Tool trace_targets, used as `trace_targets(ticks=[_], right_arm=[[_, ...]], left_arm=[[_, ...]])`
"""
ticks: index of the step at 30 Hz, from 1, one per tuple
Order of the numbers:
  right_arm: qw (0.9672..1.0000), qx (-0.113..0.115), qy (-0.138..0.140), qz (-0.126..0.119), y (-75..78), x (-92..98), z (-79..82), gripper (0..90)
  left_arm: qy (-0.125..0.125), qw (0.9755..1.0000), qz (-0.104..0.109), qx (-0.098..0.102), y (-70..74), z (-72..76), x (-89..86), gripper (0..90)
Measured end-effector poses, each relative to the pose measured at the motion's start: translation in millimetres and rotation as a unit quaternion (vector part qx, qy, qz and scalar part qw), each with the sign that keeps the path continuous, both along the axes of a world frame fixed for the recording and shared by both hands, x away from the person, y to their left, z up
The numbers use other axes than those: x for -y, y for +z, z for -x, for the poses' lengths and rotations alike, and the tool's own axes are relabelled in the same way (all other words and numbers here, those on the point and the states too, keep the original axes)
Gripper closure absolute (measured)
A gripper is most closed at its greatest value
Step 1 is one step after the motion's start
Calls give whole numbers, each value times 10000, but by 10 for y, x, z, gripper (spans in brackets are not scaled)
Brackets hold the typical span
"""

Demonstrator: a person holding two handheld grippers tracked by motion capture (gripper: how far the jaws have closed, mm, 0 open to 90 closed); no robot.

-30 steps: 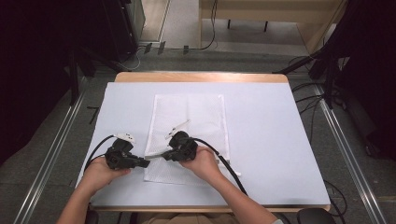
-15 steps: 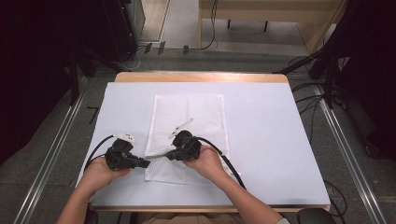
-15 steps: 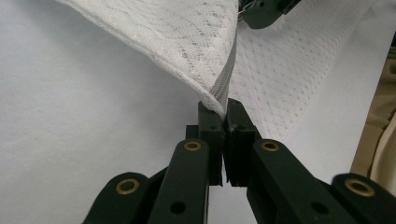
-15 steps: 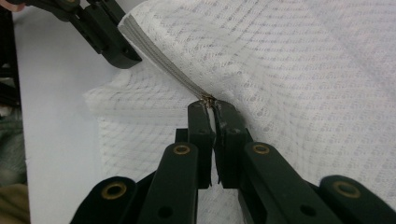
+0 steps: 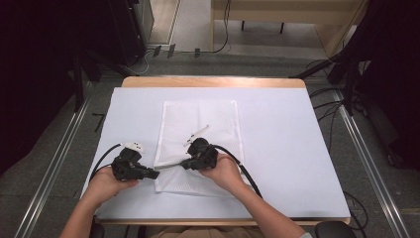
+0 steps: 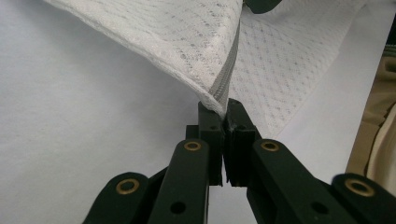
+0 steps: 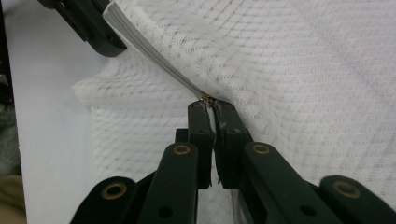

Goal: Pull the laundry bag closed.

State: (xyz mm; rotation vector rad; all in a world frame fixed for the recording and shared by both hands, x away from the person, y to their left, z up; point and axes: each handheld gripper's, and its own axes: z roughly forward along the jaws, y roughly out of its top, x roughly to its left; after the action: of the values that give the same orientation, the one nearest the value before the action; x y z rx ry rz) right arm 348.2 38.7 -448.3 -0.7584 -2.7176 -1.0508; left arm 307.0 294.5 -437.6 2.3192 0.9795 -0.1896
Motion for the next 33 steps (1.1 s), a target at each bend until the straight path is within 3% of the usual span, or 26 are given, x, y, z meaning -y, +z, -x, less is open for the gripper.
trace_targets(ticks=[18, 33], right_arm=[[9999, 15, -74, 75, -33, 147, -16, 884], [9996, 46, -209, 163, -12, 356, -58, 884]], left_arm=[[-52, 10000, -1, -62, -15, 4, 3, 882], [4, 10000, -4, 21, -4, 13, -3, 882]])
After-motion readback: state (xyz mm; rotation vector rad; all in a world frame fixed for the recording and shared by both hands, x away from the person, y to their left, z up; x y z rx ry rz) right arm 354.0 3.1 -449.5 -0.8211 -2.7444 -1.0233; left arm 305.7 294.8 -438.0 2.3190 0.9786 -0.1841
